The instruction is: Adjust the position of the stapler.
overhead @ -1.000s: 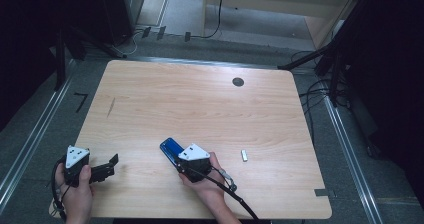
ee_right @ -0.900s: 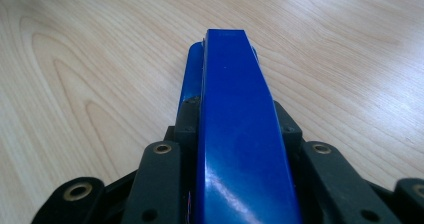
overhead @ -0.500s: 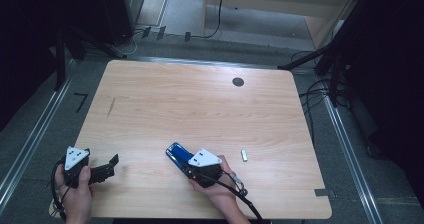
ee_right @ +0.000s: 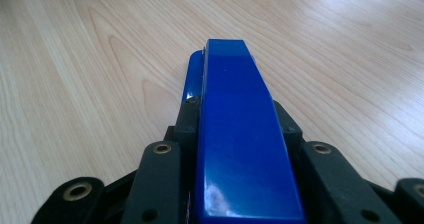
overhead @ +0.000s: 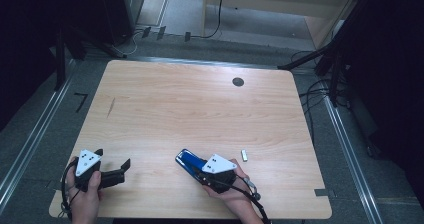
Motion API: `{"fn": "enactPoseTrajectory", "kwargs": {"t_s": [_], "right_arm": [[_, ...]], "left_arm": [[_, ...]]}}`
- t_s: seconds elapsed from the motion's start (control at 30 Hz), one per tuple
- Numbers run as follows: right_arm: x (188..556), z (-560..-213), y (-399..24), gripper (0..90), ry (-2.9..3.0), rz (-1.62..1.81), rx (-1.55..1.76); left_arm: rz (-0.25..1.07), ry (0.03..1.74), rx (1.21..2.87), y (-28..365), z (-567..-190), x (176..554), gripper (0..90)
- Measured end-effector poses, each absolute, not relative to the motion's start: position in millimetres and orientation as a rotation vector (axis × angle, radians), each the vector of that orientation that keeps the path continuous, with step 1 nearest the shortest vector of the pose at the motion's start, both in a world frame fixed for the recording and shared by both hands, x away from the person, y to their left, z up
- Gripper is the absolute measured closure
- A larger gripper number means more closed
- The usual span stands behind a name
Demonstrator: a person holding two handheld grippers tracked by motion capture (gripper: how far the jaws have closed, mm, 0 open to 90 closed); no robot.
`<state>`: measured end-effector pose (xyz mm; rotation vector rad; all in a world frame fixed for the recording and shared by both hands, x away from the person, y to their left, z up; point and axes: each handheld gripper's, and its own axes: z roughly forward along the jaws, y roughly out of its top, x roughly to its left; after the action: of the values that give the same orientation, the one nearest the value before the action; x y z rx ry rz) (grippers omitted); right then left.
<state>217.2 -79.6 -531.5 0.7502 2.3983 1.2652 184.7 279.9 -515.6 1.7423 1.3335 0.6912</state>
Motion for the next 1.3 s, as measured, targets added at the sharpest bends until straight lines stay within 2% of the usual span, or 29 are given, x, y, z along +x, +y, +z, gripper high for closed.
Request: {"fn": "enactPoseTrajectory", "kwargs": {"t_s": [0.5, 0.67, 0.7, 0.73, 0.8, 0.9, 1.03, 1.1, 1.17, 1.3], "right_arm": [[213, -533, -97, 67.2, 2.423, 1.273, 0.665], [214, -538, -104, 65.9, 2.406, 1.335, 0.744], [211, -538, -107, 53.1, 2.4, 1.37, 0.769], [211, -538, -107, 53.1, 2.4, 1.37, 0.769], [209, -534, -111, 46.6, 2.396, 1.399, 0.79], [203, -528, -120, 42.7, 2.371, 1.408, 0.803], [194, -523, -138, 41.9, 2.327, 1.43, 0.849], [190, -522, -147, 41.6, 2.306, 1.431, 0.881], [186, -523, -155, 41.5, 2.289, 1.431, 0.91], [175, -525, -164, 42.6, 2.276, 1.427, 0.948]], "left_arm": [[0.634, 1.224, 1.776, 240, -513, 176, 0.1], [0.623, 1.197, 1.784, 226, -514, 176, 0.1], [0.627, 1.195, 1.785, 223, -514, 176, 0.1], [0.628, 1.188, 1.788, 220, -514, 176, 0.1], [0.635, 1.184, 1.79, 214, -514, 175, 0.1], [0.622, 1.158, 1.794, 204, -514, 174, 0.1], [0.594, 1.097, 1.82, 186, -514, 173, 1.0], [0.601, 1.085, 1.816, 177, -514, 171, 17.0], [0.573, 1.051, 1.823, 168, -514, 170, 26.3], [0.492, 0.997, 1.859, 155, -517, 171, 52.3]]}}
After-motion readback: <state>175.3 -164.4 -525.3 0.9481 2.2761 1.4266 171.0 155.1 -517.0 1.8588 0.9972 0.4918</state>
